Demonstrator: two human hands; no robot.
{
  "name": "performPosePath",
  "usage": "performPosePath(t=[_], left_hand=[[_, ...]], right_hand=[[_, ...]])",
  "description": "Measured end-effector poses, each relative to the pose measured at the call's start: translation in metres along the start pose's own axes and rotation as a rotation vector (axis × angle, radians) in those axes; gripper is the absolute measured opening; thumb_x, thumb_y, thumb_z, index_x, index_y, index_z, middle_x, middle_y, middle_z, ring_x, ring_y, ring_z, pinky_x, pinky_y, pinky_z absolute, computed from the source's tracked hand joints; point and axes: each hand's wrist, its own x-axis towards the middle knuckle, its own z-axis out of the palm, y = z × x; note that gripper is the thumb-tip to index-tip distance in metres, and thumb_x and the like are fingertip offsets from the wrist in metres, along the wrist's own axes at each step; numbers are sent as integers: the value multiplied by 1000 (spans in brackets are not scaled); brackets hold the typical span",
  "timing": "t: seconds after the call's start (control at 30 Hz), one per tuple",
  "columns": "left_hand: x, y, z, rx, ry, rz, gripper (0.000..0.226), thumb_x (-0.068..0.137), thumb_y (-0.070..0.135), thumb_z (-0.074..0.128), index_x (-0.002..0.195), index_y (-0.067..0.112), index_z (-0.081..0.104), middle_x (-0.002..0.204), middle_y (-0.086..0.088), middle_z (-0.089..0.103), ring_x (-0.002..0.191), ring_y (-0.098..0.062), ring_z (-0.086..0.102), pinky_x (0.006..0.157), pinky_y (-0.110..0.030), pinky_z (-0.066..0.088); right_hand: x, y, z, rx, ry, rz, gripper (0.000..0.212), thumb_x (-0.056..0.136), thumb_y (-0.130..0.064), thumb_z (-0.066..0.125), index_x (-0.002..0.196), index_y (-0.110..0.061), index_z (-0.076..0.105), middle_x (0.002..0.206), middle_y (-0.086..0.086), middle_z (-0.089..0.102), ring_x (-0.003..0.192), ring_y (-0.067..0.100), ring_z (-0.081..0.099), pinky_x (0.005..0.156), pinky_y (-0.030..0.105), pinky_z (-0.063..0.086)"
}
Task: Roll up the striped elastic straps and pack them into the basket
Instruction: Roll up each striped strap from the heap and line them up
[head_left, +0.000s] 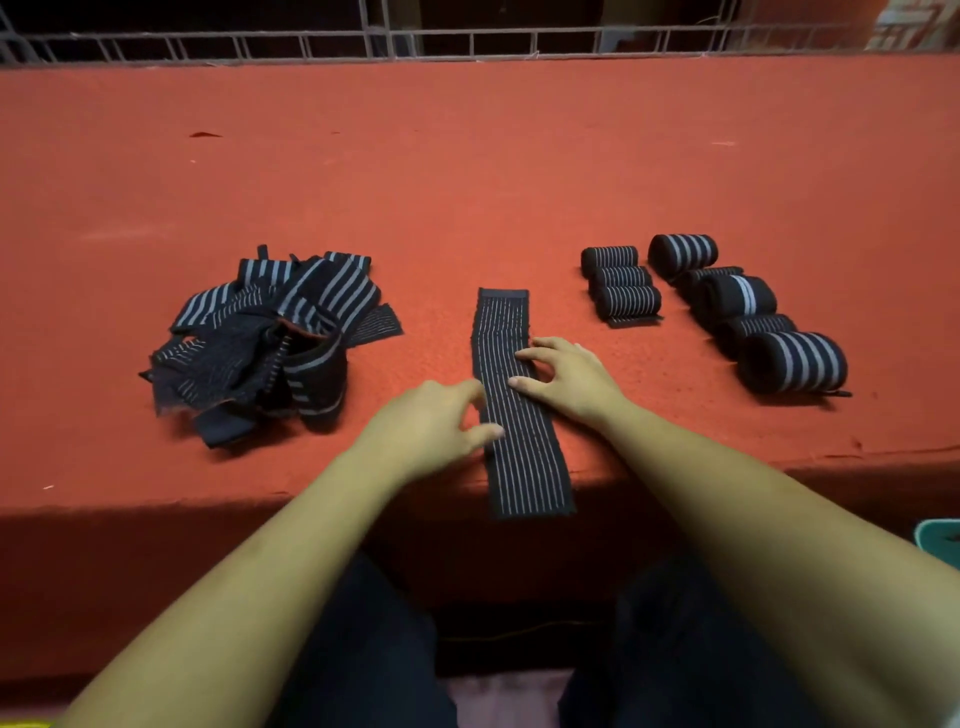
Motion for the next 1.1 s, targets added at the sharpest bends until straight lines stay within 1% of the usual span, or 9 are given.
performPosePath(t=[0.13,0.23,0.37,0.57,0.63,0.73,0.87,0.97,1.1], left_hand=[[-4,-47,-22,-86,455,-37,18,93,33,60,105,20,60,85,-1,67,90,-29,63,76,-39,50],[-6,-82,-29,-9,708,-84,15,87,22,63,99,14,63,97,-7,59,98,-32,54,87,-45,41],[-10,-113,-25,65,572,-366,36,84,30,73,112,9,62,118,-13,51,115,-37,44,98,-51,36],[-19,-124,-27,-204,609,-123,18,83,16,78,99,9,74,100,-2,59,106,-30,51,95,-32,38],[-22,-120,-30,-290,593,-25,16,83,16,77,98,13,74,98,4,60,103,-23,56,91,-29,38],[-26,-118,-30,-319,550,59,15,82,31,68,95,25,71,90,15,61,96,-13,58,93,-45,43],[-27,-122,-27,-166,472,0,19,89,43,68,86,26,61,80,14,58,89,-12,52,88,-38,31],[-23,-122,-28,-70,381,-61,30,85,48,71,80,24,55,75,10,55,87,-13,50,83,-34,23],[-22,-119,-34,-164,372,-27,14,88,39,73,95,29,67,84,16,60,94,-15,56,94,-35,26]], right_hand=[[13,-16,-11,29,-36,165,67,77,-55,77,136,-30,58,155,12,32,147,30,27,120,45,22],[24,-51,-17,-71,-41,185,82,73,-53,80,144,-28,49,159,18,24,150,31,16,122,50,16],[36,-108,-8,159,-90,26,80,74,-42,83,143,-21,49,149,15,38,140,29,39,116,39,32],[26,-170,10,590,-194,-139,72,82,-14,80,145,-15,46,129,4,52,120,16,51,92,25,44],[23,-176,16,574,-205,-253,68,78,-6,80,140,-14,52,133,3,57,115,10,49,96,25,42],[20,-172,19,456,-183,-317,33,77,-20,82,106,-15,68,108,5,64,108,19,55,98,39,47],[14,-154,-7,288,-181,-298,21,80,-27,81,91,-14,67,115,8,49,110,16,47,88,16,34],[11,-134,-35,273,-129,-312,22,80,-20,82,82,-19,60,105,4,53,97,13,50,75,4,32],[7,-109,-65,318,-67,-263,21,81,-13,80,78,-7,60,77,-3,54,70,11,51,61,16,38]])
